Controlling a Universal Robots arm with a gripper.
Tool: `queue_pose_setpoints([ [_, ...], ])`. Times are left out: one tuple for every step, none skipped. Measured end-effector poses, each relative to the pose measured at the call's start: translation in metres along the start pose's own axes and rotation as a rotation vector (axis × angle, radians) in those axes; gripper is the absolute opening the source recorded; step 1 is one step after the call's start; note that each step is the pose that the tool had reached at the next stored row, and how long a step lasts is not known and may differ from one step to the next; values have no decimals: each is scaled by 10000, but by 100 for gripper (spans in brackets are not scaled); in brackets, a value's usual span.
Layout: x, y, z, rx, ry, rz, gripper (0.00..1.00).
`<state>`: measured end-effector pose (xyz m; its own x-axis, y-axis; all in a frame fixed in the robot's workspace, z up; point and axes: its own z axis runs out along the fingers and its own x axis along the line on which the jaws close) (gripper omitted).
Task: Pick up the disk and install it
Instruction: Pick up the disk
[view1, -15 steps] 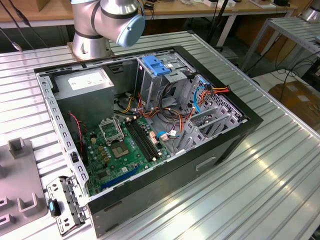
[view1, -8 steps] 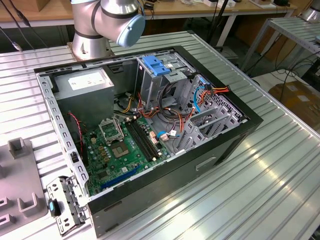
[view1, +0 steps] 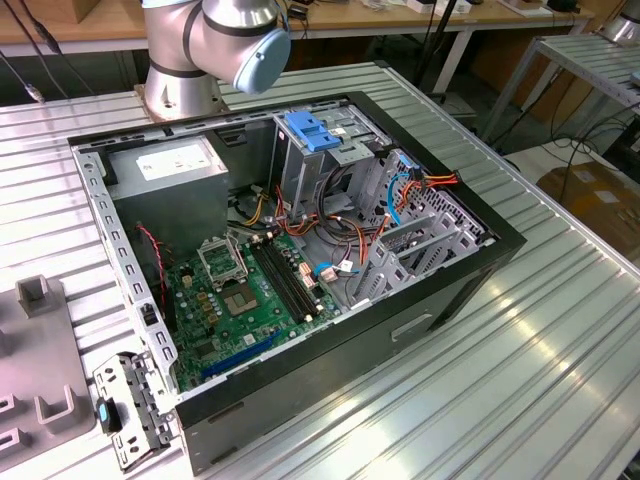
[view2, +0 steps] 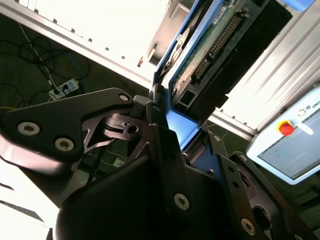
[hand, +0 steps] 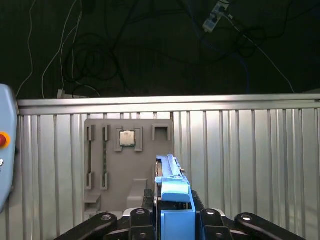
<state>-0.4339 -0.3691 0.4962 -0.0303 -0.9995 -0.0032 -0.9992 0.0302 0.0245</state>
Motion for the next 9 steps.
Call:
queue_pose_setpoints([
  [0,-8,0,0,0,0,37],
  [0,-16,-1,0,0,0,37],
  [-1,-24,-1,0,0,0,37],
  [-1,-31,-1,0,0,0,37],
  [-1,-43,-1,-1,0,0,37],
  [-1,-57,-1,0,0,0,37],
  [-2,-66,-1,0,0,0,37],
  [-2,-74,-2,0,0,0,37],
  [-2,-83,-3,-1,0,0,37],
])
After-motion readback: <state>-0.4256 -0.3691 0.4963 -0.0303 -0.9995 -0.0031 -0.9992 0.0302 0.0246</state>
